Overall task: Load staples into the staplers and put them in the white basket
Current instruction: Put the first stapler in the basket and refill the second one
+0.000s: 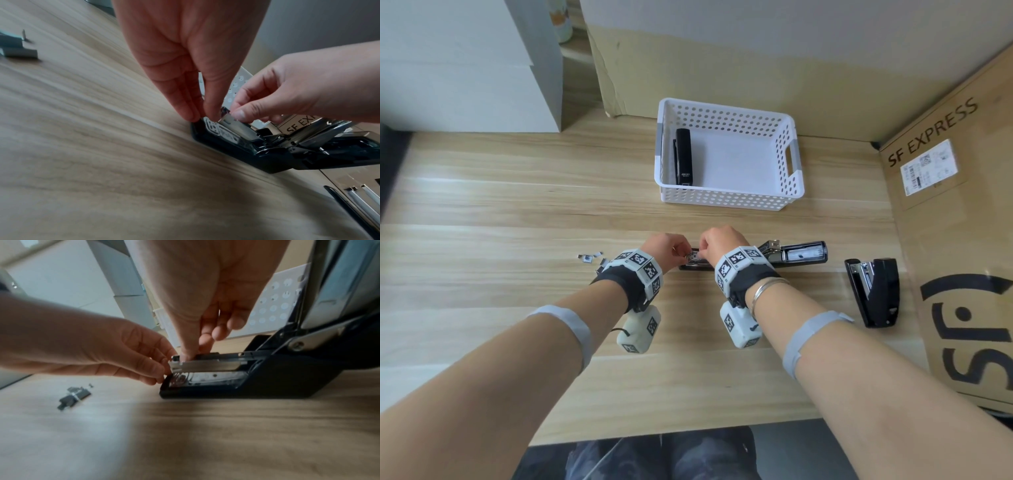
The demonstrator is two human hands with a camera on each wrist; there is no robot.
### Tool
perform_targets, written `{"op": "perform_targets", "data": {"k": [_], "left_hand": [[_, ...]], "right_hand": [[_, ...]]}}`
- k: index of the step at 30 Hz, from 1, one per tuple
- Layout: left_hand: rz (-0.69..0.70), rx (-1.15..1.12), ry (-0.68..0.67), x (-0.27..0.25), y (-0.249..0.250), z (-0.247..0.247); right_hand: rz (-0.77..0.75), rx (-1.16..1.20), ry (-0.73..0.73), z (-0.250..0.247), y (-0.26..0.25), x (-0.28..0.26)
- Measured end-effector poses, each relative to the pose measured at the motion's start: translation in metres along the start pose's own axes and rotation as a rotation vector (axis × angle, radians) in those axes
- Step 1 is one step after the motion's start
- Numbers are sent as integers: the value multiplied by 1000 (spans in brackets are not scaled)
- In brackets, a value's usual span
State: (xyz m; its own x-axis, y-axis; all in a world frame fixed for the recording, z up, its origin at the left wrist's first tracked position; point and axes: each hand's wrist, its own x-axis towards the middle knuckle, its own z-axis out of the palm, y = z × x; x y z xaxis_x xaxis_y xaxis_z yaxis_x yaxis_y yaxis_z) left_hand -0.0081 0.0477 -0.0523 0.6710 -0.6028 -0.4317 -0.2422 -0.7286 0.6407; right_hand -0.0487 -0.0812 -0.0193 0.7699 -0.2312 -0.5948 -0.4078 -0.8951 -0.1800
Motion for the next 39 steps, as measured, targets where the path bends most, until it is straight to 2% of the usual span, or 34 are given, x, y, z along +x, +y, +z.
{"op": "perform_targets", "data": {"k": [5, 10, 16, 21, 24, 31, 36, 39], "left_hand": [[-20, 54, -29, 0, -2, -1], [-12, 117, -31, -4, -3, -14], [-186, 188, 63, -19, -40, -60], [-316, 245, 9, -32, -71, -74], [-318, 247, -26, -35, -77, -69], [-266, 106, 13, -31, -71, -51], [-216, 118, -14, -22, -66, -46], [-180, 174, 24, -18, -60, -44]], "right_hand": [[0, -131, -3, -7, 4, -6], [-7, -159, -9, -21, 3, -13], [-33, -160, 24, -20, -4, -16], [-62, -166, 27, -19, -11, -12], [-67, -161, 21, -17, -14, -10], [-69, -150, 21, -12, -12, -9], [-67, -125, 27, -11, -6, -11], [-63, -87, 28, -12, -4, -11]]}}
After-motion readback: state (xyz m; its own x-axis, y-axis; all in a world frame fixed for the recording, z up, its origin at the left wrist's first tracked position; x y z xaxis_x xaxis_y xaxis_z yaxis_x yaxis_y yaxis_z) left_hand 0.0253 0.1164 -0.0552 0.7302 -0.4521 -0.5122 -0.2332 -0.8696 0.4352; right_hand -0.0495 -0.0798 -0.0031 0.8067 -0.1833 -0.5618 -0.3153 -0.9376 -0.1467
